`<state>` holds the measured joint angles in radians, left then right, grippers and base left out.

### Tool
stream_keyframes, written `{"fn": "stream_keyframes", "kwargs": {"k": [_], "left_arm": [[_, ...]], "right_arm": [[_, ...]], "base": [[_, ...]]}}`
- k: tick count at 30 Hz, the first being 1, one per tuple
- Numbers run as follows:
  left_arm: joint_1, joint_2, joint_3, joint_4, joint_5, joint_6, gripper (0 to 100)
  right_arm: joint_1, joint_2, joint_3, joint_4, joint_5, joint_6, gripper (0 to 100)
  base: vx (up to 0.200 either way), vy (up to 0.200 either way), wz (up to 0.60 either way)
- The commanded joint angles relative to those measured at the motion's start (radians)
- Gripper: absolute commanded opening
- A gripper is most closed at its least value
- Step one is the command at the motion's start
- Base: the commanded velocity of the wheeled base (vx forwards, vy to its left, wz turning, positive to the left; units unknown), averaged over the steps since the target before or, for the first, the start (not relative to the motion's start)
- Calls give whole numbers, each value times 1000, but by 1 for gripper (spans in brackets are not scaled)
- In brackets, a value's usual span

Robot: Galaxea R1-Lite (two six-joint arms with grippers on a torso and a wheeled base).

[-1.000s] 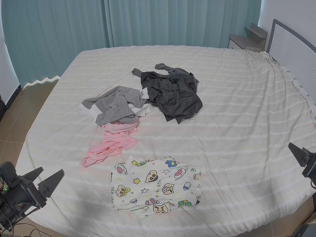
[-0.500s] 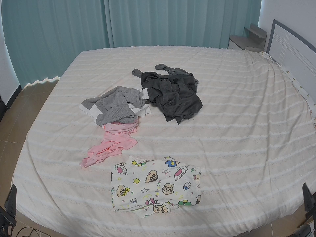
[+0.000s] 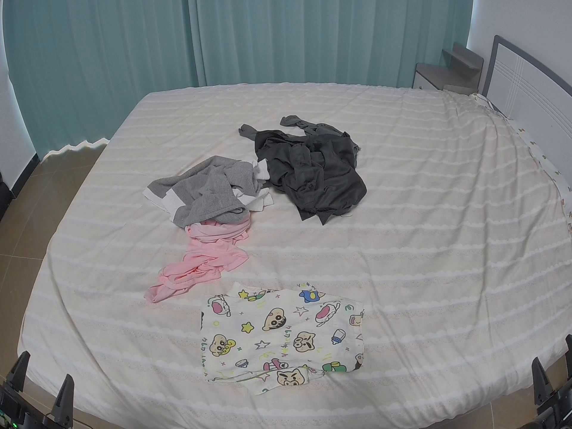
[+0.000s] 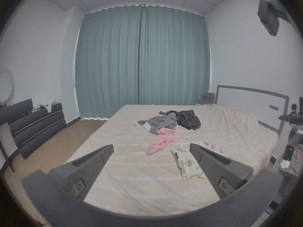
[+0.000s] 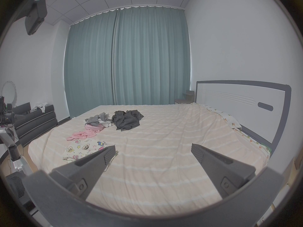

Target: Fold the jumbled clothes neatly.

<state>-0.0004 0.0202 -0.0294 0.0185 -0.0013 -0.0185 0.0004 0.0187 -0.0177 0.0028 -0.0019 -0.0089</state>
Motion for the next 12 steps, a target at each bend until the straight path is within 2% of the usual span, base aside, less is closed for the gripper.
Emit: {"fn": "stream_keyframes", "kwargs": {"k": [1,12], "left_arm": [[2,-11,22,3,-16,14,100],[2,-13,22,3,-14,20,100]], "right_arm": [[-2,-19,18,-3,0,7,100],[-2,-17,18,-1,5,1,100]], "base": [[0,0,0],[0,0,0]]}}
